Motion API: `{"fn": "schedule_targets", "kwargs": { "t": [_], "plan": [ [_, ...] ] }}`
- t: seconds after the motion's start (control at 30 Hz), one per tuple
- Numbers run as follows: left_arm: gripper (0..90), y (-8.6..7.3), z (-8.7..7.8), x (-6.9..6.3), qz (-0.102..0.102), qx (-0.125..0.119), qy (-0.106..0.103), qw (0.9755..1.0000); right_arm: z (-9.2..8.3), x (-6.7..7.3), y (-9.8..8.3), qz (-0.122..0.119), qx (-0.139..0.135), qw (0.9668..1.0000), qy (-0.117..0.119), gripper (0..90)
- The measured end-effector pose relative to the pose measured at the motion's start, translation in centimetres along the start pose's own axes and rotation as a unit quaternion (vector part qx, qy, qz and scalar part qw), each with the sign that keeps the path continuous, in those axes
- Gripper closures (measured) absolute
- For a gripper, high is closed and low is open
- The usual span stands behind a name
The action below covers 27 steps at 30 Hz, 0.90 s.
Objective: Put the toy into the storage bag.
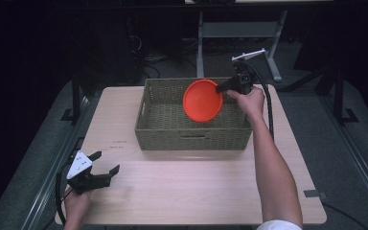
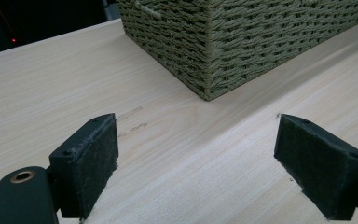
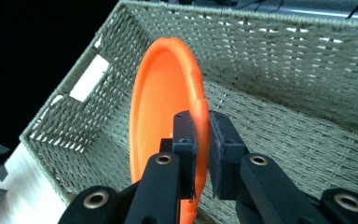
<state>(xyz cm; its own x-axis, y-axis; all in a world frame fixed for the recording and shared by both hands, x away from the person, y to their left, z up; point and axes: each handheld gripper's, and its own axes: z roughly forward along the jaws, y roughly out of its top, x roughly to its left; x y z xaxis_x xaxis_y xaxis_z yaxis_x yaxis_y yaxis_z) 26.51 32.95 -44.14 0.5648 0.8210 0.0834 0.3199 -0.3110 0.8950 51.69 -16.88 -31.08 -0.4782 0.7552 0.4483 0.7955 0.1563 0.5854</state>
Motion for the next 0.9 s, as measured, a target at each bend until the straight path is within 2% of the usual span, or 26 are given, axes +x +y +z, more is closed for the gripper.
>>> {"fn": "schedule_targets", "kwargs": {
  "t": [0.23,0.67,0.9],
  "plan": [
    [13.0,0.0,0.0,-0.1,0.004,0.003,-0.003,1.0,0.9,-0.1,-0.1,-0.005,0.016,0.9998,-0.005,81.8],
    [13.0,-0.1,-0.1,0.0,0.002,0.004,-0.001,1.0,2.8,-0.6,-0.3,0.003,0.038,0.9993,-0.004,81.8],
    [13.0,0.0,-0.1,0.0,0.001,0.004,-0.001,1.0,3.6,-1.1,-0.5,0.006,0.057,0.9983,-0.012,81.8]
  ]
}}
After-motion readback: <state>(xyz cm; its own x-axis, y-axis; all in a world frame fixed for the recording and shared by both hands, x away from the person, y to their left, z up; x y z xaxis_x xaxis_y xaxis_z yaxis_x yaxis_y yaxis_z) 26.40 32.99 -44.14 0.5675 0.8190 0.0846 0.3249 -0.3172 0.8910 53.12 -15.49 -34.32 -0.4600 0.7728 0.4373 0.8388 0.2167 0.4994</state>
